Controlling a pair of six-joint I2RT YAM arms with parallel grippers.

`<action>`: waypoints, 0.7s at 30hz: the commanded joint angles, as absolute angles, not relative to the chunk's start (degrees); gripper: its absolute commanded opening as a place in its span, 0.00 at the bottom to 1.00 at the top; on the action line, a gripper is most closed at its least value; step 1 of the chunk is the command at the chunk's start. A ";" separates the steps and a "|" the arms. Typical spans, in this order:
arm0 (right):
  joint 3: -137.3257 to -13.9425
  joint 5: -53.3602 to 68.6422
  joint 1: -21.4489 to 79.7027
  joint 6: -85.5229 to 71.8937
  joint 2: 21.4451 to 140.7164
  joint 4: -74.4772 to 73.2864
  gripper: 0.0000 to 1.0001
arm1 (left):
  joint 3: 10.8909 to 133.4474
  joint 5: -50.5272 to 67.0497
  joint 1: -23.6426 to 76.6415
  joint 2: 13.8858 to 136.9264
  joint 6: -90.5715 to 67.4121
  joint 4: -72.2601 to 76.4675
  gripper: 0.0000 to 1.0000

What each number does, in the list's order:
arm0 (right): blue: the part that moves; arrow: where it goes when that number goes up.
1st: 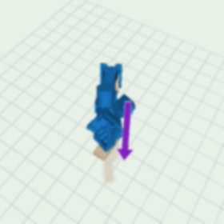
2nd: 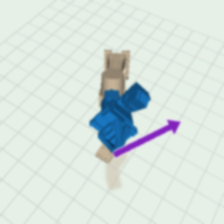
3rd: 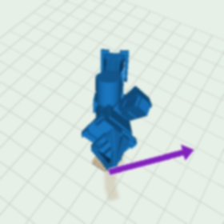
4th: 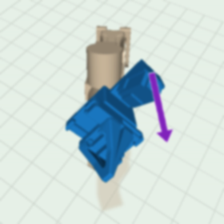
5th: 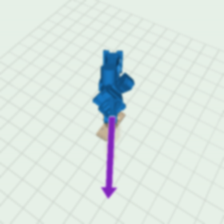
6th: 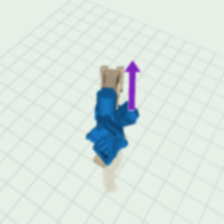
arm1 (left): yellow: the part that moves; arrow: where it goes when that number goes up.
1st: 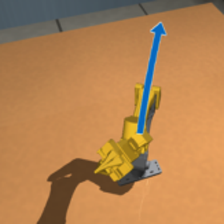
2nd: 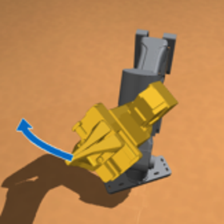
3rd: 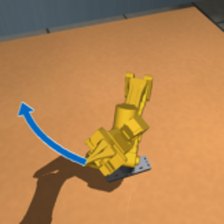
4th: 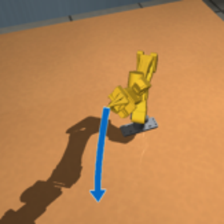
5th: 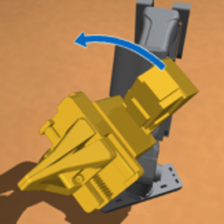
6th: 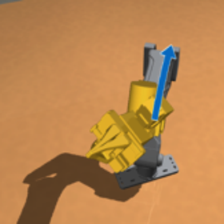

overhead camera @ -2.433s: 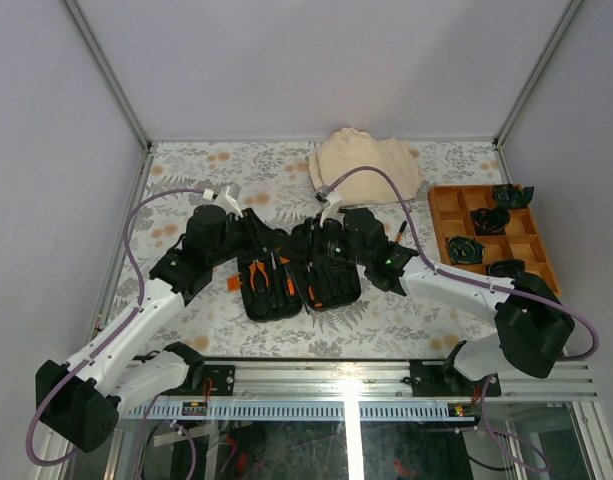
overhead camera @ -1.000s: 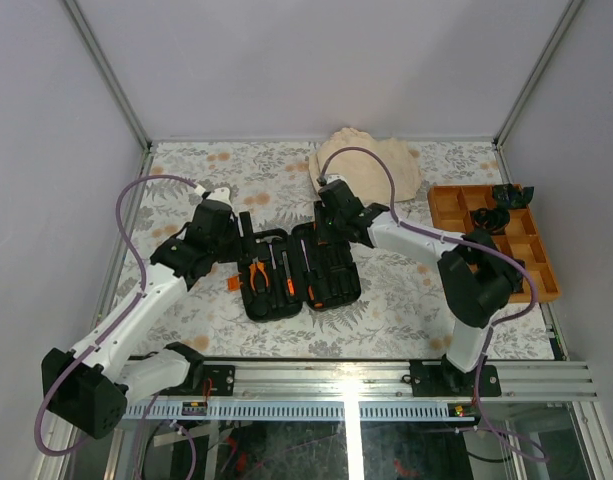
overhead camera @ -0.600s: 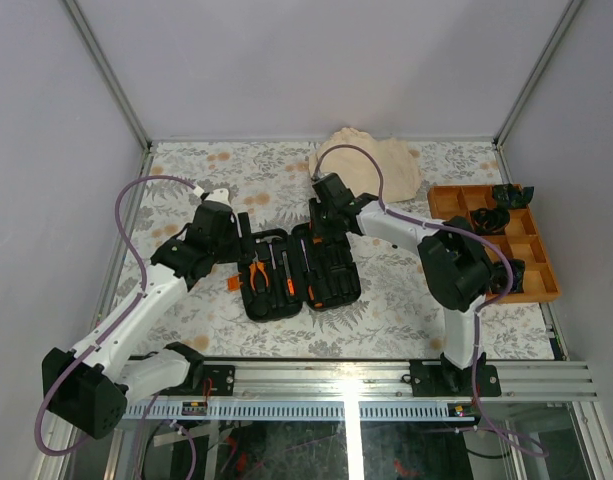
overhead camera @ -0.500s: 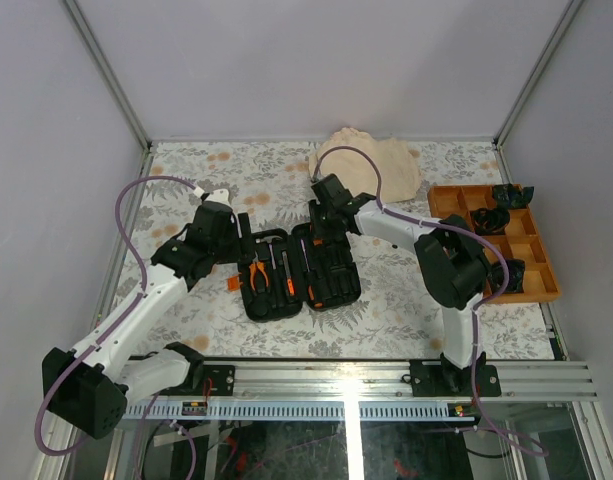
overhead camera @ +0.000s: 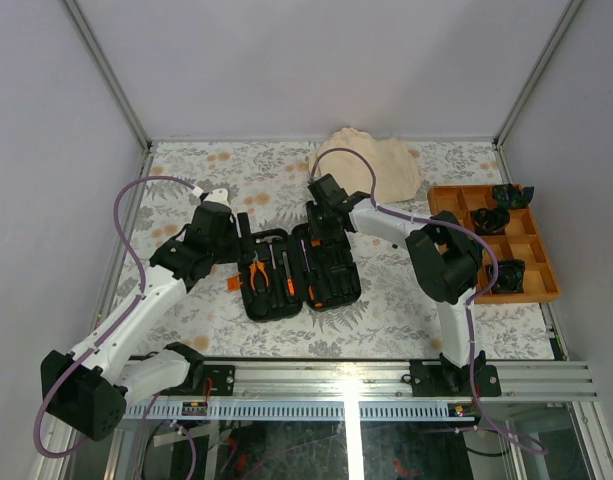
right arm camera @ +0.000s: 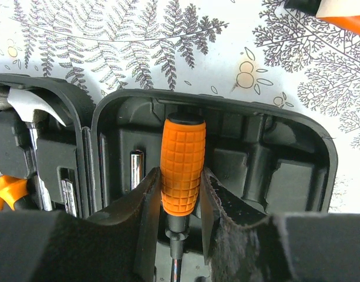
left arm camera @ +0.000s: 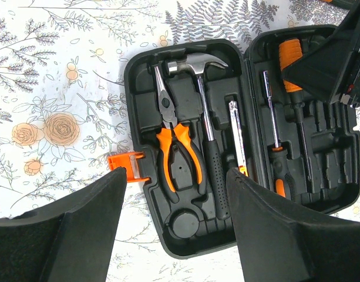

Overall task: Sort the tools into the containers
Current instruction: Place the screwdriver in the storage box.

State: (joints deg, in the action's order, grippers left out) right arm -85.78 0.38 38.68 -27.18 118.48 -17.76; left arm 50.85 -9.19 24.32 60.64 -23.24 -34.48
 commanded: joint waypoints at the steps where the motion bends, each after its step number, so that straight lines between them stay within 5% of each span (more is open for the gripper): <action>1: -88.09 -0.83 38.33 -26.40 118.24 -20.25 0.34 | 50.19 -9.90 23.90 59.95 -22.14 -32.59 0.68; 11: -87.39 -2.06 38.28 -25.79 115.02 -20.89 0.49 | 50.11 -10.26 23.91 59.84 -22.05 -32.69 0.68; 21: -86.91 -4.89 38.47 -23.64 111.13 -22.25 0.42 | 50.19 -10.61 23.91 59.66 -22.06 -32.70 0.68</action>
State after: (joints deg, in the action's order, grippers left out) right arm -86.04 -2.09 38.61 -25.52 115.39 -20.95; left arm 50.81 -9.28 24.32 60.62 -23.22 -34.46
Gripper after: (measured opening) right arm 0.443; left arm 0.678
